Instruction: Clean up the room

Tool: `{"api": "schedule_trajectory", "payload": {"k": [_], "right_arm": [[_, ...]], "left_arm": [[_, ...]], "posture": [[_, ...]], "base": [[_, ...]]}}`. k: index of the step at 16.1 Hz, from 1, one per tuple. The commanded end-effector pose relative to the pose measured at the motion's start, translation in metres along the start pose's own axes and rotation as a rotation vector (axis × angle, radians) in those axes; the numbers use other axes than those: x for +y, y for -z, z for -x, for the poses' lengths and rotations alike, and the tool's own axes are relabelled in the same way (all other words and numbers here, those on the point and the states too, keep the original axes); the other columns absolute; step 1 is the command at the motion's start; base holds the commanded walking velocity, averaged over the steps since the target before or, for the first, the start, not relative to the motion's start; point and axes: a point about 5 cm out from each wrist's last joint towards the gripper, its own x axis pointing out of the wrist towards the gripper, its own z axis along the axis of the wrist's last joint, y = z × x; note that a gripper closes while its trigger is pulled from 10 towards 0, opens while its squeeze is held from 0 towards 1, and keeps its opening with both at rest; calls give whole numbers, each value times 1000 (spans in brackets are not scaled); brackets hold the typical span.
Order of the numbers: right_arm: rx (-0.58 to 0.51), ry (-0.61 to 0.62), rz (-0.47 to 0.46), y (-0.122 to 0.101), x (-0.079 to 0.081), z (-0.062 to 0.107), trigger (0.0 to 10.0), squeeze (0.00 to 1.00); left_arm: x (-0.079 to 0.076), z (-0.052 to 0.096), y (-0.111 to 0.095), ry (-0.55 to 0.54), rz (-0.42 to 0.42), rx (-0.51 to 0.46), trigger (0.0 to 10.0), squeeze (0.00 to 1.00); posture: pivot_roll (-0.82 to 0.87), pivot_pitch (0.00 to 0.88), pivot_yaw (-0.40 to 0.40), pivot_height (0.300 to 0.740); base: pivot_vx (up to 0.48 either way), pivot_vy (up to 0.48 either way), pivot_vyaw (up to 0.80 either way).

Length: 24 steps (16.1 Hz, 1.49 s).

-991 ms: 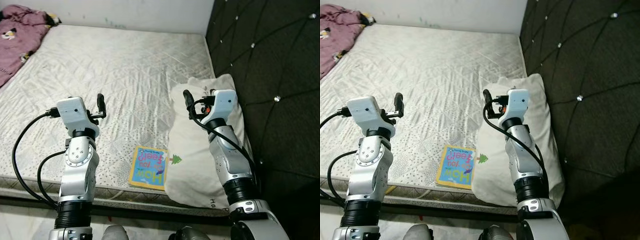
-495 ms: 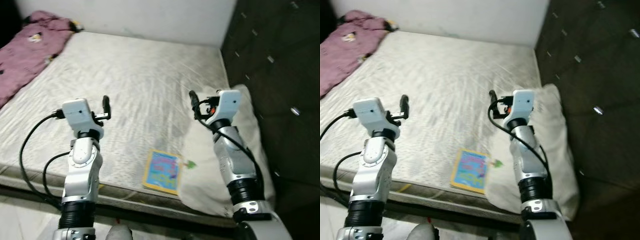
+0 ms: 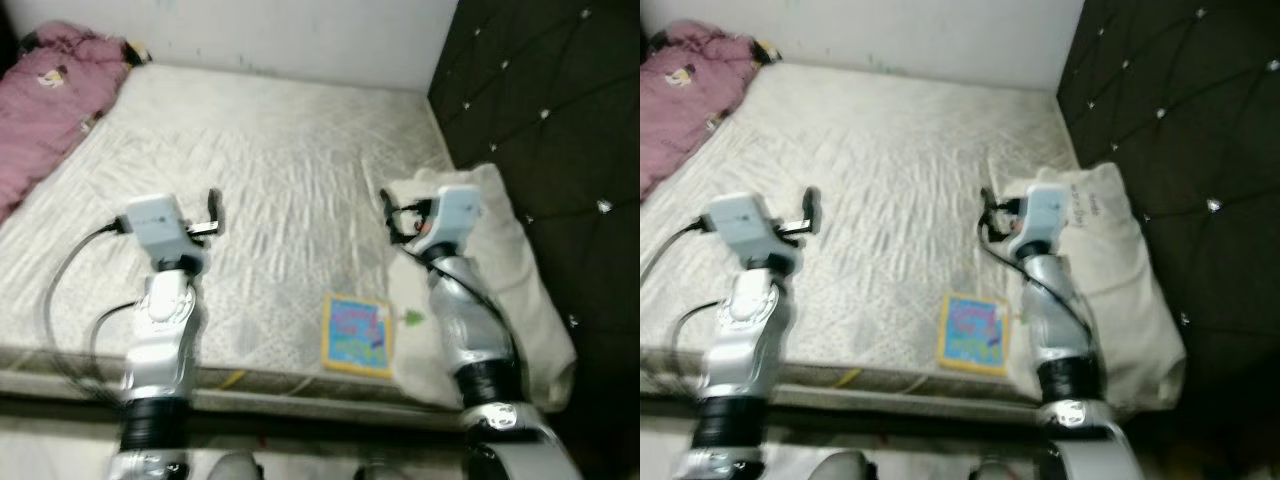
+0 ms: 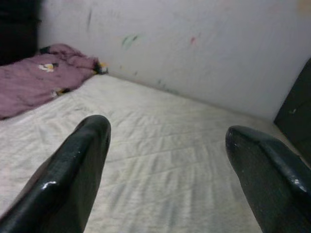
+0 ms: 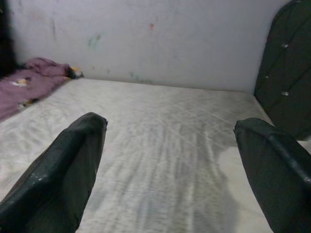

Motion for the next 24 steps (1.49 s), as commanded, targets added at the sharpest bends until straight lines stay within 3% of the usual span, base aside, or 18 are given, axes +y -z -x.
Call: {"api": "schedule_trajectory", "payload": {"k": [1,24], "right_arm": [[0,31,22,-2,-14,1,10000,0],[14,21,40,-1,-13,1,10000,0]], "left_arm": [[-12,-1,-1,38,16,1,10000,0],[-13,-1,0,34,52,3,10000,0]], "posture": [[57,0,-54,740],[56,0,-63,740]], "base": [[0,480,0],[0,477,0]]}}
